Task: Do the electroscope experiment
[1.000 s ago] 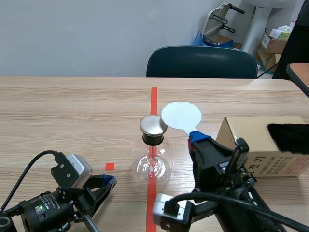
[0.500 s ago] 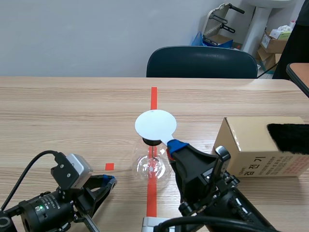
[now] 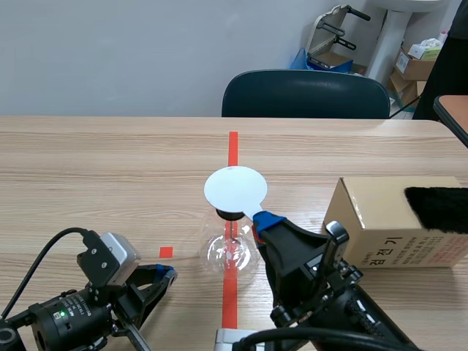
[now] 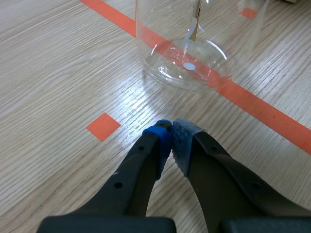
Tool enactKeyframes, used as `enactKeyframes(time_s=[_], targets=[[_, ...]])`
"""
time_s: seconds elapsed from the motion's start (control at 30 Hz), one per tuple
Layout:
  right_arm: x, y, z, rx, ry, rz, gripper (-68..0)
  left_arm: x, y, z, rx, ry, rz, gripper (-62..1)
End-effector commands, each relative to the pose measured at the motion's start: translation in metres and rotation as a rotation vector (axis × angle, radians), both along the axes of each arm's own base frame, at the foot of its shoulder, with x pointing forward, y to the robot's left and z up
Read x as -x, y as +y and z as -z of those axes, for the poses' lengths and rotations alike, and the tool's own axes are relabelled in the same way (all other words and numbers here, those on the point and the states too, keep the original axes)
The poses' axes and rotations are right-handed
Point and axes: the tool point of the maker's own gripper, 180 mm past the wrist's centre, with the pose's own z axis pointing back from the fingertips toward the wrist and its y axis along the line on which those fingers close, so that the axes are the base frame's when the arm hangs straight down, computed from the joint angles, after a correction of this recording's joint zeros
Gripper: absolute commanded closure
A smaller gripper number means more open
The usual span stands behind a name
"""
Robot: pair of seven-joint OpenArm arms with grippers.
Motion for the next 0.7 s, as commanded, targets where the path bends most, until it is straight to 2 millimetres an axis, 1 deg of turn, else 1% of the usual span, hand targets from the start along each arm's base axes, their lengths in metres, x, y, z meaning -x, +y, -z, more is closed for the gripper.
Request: enactKeyframes(time_s=[0.0,0.33,0.43,0.53,0.67], targets=[[-0.003,-0.001,-0.010,-0.007,-0.034,0.001,-1.0,-0.002,-0.006,-0.007,0.029,-0.017,0.002,-4.0],[-0.003,-0.002,-0.010,-0.007,-0.034,0.003,-1.0,-0.002,-0.006,-0.007,0.030,-0.017,0.002,-4.0],[-0.005,-0.005,-0.010,-0.009,-0.035,0.024,-1.0,-0.002,-0.006,-0.007,0.030,-0.017,0.002,-4.0],[-0.010,-0.012,-0.011,-0.012,-0.036,0.074,-1.0,-0.002,-0.006,-0.007,0.030,-0.017,0.002,-4.0],[-0.022,-0.033,-0.013,-0.021,-0.041,0.205,-1.0,-0.002,-0.006,-0.007,0.030,-0.017,0.002,-4.0]])
